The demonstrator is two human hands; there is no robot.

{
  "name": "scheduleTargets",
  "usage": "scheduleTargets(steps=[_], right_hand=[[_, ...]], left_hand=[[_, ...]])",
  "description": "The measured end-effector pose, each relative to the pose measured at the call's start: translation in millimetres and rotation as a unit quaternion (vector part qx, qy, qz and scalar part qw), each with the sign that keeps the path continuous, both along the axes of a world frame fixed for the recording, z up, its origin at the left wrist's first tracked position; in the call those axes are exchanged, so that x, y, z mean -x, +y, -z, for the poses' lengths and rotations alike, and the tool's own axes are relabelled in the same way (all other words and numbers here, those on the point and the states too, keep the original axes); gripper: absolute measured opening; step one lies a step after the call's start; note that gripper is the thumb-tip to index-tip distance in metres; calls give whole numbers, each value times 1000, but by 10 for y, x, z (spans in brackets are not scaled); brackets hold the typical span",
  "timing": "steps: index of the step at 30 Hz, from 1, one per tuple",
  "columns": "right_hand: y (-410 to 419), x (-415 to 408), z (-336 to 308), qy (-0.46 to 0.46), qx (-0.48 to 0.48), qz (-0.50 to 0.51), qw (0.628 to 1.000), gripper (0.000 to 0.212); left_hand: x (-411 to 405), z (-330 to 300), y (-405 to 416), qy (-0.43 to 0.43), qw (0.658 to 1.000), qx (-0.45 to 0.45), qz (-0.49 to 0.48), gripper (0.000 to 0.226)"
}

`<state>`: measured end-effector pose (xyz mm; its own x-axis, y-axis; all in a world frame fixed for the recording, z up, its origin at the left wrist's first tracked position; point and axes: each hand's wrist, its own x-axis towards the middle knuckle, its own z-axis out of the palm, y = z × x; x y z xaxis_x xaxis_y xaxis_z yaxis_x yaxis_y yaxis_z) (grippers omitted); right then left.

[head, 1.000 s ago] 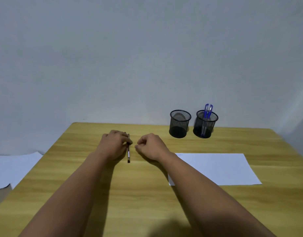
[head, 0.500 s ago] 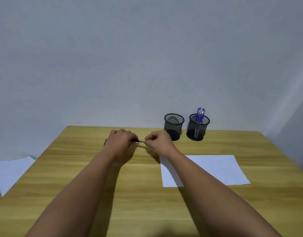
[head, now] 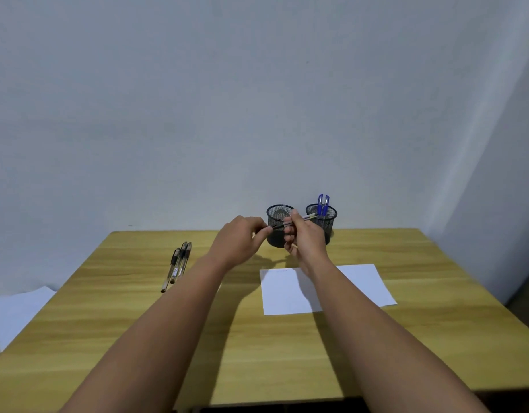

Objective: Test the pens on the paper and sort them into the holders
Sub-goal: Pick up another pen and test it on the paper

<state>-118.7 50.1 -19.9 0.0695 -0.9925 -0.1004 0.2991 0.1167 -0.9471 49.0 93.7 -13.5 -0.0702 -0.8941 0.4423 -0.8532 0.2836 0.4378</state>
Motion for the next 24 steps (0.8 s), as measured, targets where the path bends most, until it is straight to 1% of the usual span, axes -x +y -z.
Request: scheduleTargets(steps=[3,6,8,10,11,12,14,16,18,21,24], right_hand=[[-5,59,-6,25,-3,7,1000,33],[-57,25,13,65,-17,33,997,37],[-142,72,39,60,-45,86,993,40],[-293,312,62,26,-81,173,981,40],[-366,477,75,24,-89,202,975,39],[-422,633,90,33,-86,217,972,38],[-459,839,122,66,-46,219,972,37],[-420,882,185,109,4,200,974,39],[-367,852,290,143,39,168,975,38],[-289,806,422,144,39,119,982,33],[-188,757,483,153,44,75,984,28]], left_hand=[[84,-15,29,31,998,-48,11,34],[261,35,102,51,995,-75,29,39],[292,120,138,74,993,-92,27,40],[129,252,169,87,990,-111,0,42],[-19,336,194,81,990,-116,-23,42],[-185,420,218,63,990,-116,-51,40],[-459,565,245,-1,988,-94,-120,34],[-553,681,222,-90,978,-69,-174,30],[-514,782,167,-164,964,-70,-195,30],[-412,920,126,-201,956,-83,-196,31],[-329,983,121,-196,958,-64,-197,30]])
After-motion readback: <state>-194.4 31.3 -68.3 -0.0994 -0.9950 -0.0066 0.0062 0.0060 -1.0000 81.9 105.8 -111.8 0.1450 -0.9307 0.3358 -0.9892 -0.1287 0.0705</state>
